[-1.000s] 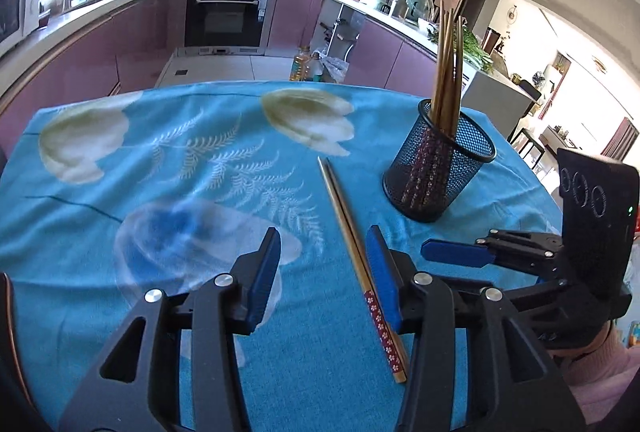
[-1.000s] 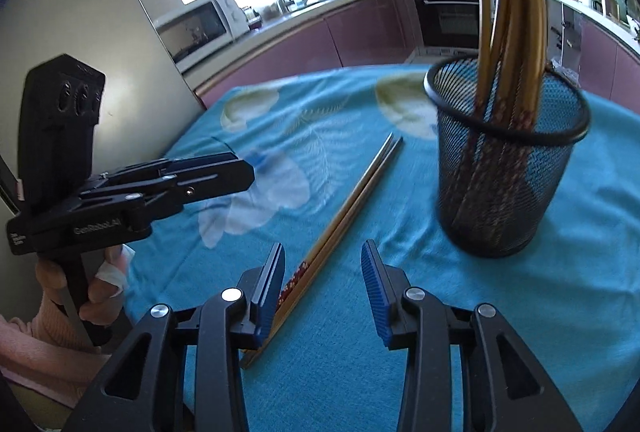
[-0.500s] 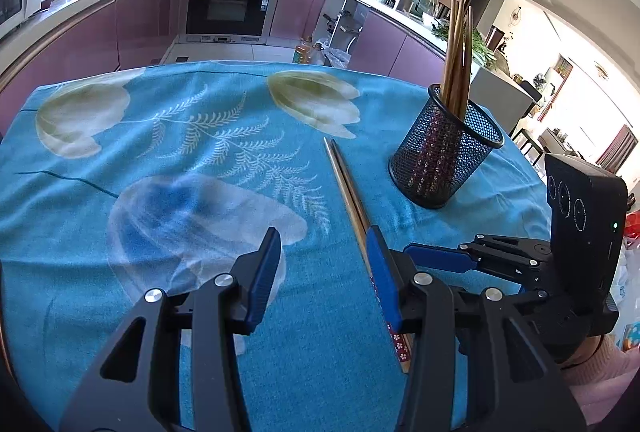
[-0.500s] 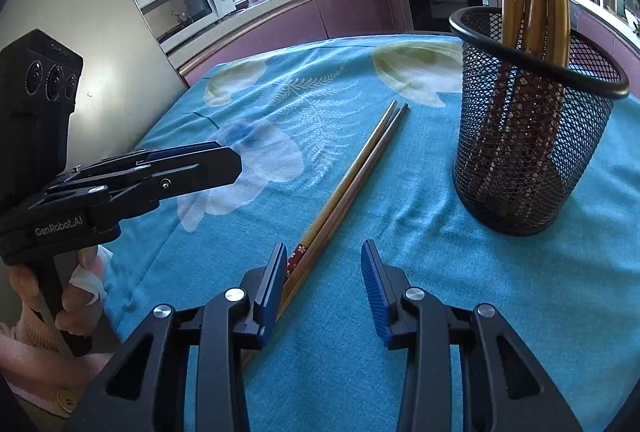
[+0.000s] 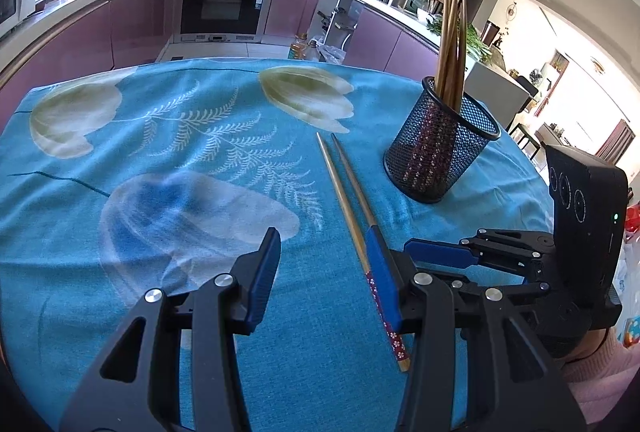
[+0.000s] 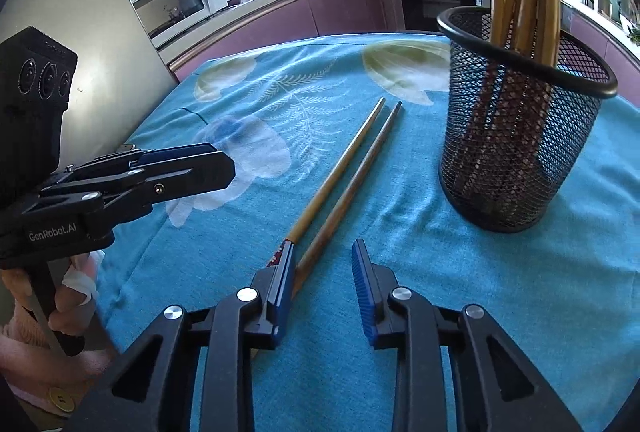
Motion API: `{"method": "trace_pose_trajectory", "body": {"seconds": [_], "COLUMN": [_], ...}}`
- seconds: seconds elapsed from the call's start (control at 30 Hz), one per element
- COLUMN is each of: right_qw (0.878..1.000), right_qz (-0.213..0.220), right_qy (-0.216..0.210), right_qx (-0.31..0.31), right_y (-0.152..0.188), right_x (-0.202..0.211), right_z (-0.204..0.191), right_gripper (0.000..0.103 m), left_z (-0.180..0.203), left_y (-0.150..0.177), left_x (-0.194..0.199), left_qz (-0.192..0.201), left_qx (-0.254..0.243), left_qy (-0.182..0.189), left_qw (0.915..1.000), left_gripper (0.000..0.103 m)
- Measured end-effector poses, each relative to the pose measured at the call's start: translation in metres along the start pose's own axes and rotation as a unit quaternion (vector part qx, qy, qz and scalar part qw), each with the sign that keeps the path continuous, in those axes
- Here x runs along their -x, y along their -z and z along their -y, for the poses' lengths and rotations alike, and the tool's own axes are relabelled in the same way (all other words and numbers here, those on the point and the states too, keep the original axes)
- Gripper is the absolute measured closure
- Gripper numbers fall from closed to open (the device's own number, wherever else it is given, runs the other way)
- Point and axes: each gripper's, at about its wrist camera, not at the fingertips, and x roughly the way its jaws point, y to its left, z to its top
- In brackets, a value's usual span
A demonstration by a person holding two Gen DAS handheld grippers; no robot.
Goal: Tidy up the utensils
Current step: 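Close the left gripper on one chopstick while the right gripper closes on the other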
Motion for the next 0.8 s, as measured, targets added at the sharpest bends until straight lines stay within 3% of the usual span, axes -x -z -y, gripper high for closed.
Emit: {"method": "trace_pose_trajectory", "body": {"seconds": [0.3, 0.8], "right_qw": [1.000, 1.000], "right_qz": [-0.001, 0.007], "right_qy": [0.007, 0.007], "right_qx": [-0.009, -0.022], "right_y": [0.001, -0.006], "right_x": [0.007, 0.007], "right_z": [0.013, 0.021], "right_gripper": [0.076, 0.076], "left_z": [0.015, 0.035], "left_y": [0.005, 0.020], "left_x": [-0.016, -0.039], "left_qz": [-0.023, -0.065], "left_qx": [-0.031, -0.075], "left_qy": [0.008, -0.002], "left_qw": [0.9992, 0.9950], "left_gripper": [0.060, 0.075]}}
